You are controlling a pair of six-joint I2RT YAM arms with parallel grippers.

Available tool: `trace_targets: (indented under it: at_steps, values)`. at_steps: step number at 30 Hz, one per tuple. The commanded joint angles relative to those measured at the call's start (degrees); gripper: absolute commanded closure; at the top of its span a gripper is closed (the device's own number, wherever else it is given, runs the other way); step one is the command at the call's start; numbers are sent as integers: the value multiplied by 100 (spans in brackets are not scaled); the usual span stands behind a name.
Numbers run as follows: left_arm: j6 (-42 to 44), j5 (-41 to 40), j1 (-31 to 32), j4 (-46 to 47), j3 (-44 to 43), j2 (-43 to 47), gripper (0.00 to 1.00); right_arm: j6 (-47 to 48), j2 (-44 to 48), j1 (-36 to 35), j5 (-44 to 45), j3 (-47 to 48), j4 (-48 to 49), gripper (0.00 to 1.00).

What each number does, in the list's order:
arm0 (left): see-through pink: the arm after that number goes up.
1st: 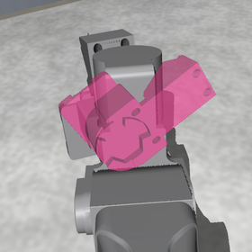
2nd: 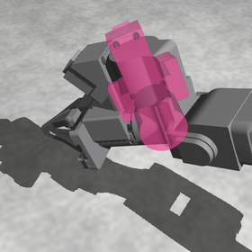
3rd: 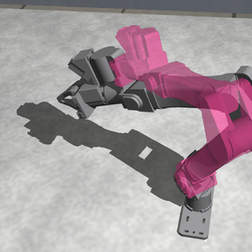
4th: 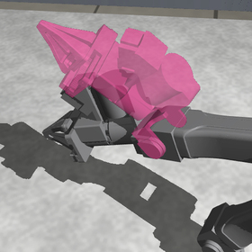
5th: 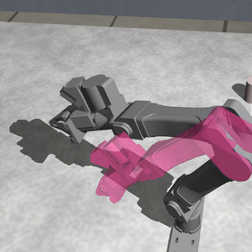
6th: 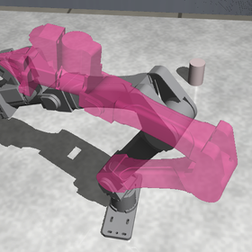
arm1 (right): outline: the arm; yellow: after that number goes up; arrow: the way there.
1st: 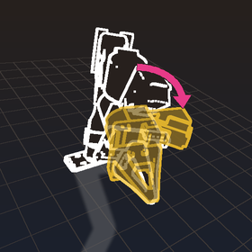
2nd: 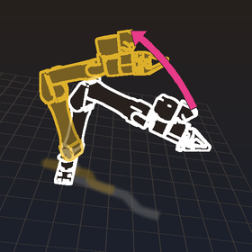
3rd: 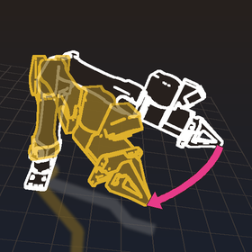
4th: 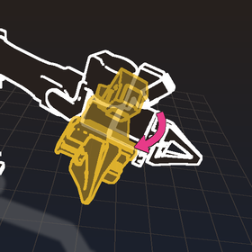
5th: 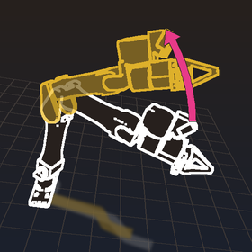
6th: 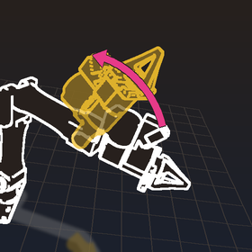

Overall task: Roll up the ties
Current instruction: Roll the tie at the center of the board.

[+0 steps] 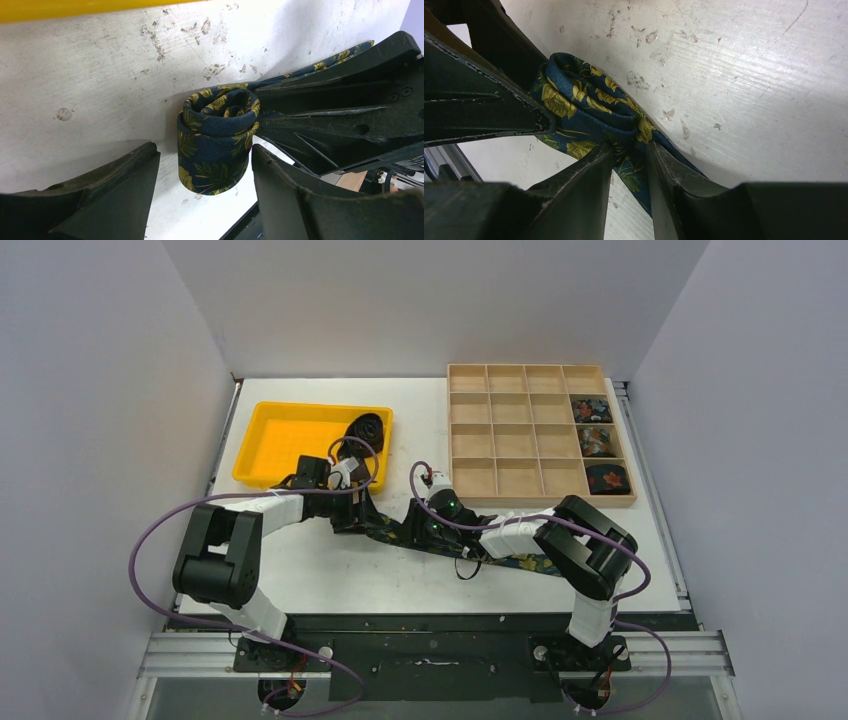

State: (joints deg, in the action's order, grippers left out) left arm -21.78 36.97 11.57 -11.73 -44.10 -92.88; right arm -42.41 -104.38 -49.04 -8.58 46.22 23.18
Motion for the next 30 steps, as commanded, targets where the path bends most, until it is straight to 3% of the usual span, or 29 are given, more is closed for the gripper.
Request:
trace_targets:
  at_steps: [1,7,16,22,30]
  values:
    - [96,136,-85,274,-247,-45,33,197,-75,56,49,-210,-604,67]
    - [45,183,-220,378,-185,76,32,199,-71,52,44,-234,-583,68]
    - [-7,418,-11,553,-140,-133,42,190,-73,52,34,-236,-556,68]
    - [27,487,174,579,-117,-234,54,181,-78,45,17,-218,-534,68]
    - [24,484,290,534,-33,-24,84,148,83,51,0,-196,-587,68]
